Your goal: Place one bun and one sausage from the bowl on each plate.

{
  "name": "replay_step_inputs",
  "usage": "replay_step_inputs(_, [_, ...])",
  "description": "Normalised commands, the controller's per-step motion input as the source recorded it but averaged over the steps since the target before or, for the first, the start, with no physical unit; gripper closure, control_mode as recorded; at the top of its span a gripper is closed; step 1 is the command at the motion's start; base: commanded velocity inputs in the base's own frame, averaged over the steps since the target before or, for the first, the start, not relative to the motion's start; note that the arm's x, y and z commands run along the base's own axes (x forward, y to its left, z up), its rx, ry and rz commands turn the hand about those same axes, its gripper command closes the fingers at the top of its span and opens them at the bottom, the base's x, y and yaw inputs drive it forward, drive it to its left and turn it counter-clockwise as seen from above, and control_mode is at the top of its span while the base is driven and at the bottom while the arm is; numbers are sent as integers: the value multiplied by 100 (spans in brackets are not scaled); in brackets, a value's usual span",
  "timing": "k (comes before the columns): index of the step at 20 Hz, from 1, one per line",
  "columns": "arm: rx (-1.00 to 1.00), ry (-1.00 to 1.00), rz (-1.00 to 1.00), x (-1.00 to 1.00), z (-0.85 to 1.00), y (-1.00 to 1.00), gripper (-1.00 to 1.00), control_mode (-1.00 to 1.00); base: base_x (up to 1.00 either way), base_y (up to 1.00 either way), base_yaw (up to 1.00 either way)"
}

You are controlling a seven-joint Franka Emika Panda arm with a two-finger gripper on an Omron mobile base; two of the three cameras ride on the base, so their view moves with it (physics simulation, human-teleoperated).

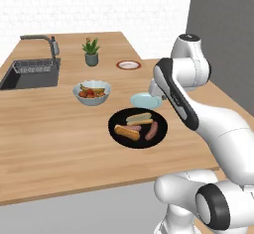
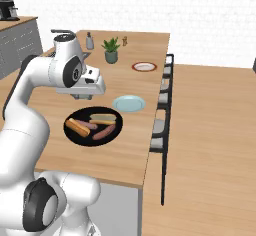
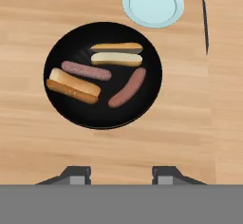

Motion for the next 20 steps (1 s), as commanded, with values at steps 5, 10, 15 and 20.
replay_step_inputs(5, [0, 0, 0, 0, 0, 0, -100, 100, -4, -6, 0])
replay_step_inputs(10, [0, 0, 0, 0, 0, 0, -100, 100, -9, -55, 0])
replay_step_inputs(15, [0, 0, 0, 0, 0, 0, -100, 100, 0, -73, 0])
replay_step_inputs(20, [0, 0, 0, 0, 0, 0, -100, 100, 0, -83, 1])
